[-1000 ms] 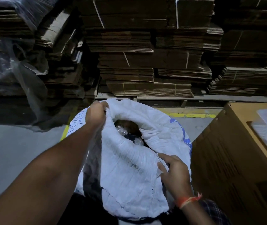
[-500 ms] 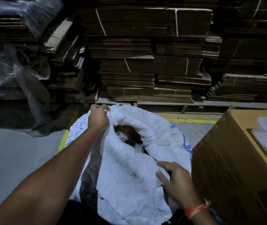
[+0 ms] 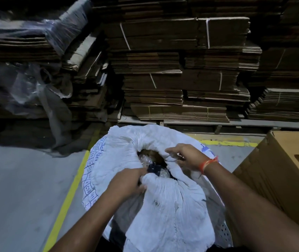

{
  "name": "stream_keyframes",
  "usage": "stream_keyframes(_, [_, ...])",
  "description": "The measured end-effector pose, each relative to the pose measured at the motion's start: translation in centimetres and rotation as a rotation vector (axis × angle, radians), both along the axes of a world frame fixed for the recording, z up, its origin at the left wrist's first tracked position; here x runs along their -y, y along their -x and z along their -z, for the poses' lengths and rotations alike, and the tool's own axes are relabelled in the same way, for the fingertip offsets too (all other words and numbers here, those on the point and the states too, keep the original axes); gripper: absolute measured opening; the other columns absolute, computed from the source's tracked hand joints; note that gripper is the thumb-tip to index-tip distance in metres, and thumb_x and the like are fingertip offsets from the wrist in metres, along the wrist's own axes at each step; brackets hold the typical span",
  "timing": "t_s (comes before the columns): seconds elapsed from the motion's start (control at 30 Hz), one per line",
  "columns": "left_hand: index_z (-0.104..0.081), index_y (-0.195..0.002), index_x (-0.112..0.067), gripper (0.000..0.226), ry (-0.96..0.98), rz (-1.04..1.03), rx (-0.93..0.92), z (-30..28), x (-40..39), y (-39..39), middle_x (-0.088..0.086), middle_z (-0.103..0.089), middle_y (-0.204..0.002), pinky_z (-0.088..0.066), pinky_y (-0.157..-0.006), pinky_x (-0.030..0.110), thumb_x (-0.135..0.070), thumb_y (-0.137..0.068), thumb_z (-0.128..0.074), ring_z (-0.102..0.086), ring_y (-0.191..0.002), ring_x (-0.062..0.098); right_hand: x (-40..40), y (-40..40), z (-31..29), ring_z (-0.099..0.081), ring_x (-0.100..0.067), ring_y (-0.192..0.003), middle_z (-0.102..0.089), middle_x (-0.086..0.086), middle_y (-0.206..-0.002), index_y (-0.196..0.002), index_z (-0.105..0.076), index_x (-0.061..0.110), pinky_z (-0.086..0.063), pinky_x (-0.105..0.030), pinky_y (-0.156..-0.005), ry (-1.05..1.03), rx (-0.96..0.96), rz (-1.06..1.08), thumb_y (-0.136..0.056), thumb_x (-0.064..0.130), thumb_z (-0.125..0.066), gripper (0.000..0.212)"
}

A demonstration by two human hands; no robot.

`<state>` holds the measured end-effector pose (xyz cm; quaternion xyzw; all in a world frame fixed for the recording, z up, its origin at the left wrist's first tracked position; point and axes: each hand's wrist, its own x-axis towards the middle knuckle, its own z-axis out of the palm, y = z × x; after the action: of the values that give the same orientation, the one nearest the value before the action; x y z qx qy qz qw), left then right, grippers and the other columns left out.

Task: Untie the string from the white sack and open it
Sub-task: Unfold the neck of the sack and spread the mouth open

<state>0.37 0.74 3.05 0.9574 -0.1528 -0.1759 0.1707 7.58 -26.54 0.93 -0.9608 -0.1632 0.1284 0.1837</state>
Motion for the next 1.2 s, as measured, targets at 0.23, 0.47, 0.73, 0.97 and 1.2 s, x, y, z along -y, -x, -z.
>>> stream_keyframes(0.23, [-0.039, -0.064, -0.021, 0.028, -0.139, -0.025, 0.044, 0.4, -5.4, 3.0, -0.001, -0.049, -0.067, -0.036, -0.065, 0.036, -0.029, -0.081, -0.061, -0.056, -0.080, 0.025, 6.8, -0.2, -2.0, -0.063, -0.019, -0.104, -0.064, -0.001, -0.109, -0.134, -0.068, 0.024, -0.040, -0.019, -0.086, 0.052, 0.090, 0.055, -0.091, 0.009, -0.074, 0.046])
stream_keyframes(0.47, [-0.048, -0.066, -0.034, 0.015, -0.248, -0.115, -0.022, 0.4, -6.6, 4.5, 0.001, -0.046, -0.068, -0.035, -0.058, 0.031, -0.028, -0.077, -0.057, -0.057, -0.077, 0.028, 8.1, 0.5, -1.5, -0.066, -0.021, -0.103, -0.062, 0.001, -0.099, -0.129, -0.073, 0.017, -0.034, -0.002, -0.076, 0.060, 0.152, 0.176, -0.092, 0.008, -0.074, 0.038])
stream_keyframes(0.73, [-0.041, -0.062, -0.021, 0.018, -0.364, -0.190, -0.101, -0.5, -6.9, 4.7, 0.001, -0.048, -0.072, -0.041, -0.064, 0.029, -0.024, -0.075, -0.054, -0.060, -0.084, 0.030, 7.7, 1.1, 0.0, -0.070, -0.026, -0.107, -0.077, -0.013, -0.113, -0.121, -0.076, 0.010, -0.045, -0.020, -0.085, 0.029, 0.205, 0.456, -0.092, -0.001, -0.069, 0.032])
stream_keyframes(0.97, [-0.053, -0.129, -0.043, 0.039, -0.200, -0.077, -0.154, -4.5, -6.7, 3.8, -0.007, -0.073, -0.096, -0.056, -0.090, 0.035, -0.052, -0.092, -0.061, -0.073, -0.103, 0.019, 3.0, 4.6, 0.2, -0.058, -0.026, -0.109, -0.061, -0.007, -0.110, -0.117, -0.075, 0.019, -0.050, -0.036, -0.093, -0.217, 0.412, 0.682, -0.089, 0.013, -0.071, 0.029])
stream_keyframes(1.2, [-0.064, -0.130, -0.039, 0.038, 0.010, -0.255, 0.323, -6.2, -2.4, -3.1, 0.003, -0.064, -0.131, -0.050, -0.098, 0.040, -0.047, -0.093, -0.067, -0.058, -0.126, 0.030, -4.2, 9.7, 2.3, -0.046, -0.025, -0.120, -0.051, -0.002, -0.126, -0.101, -0.078, 0.029, -0.051, -0.032, -0.091, -0.276, 0.373, 0.687, -0.083, 0.037, -0.077, 0.020])
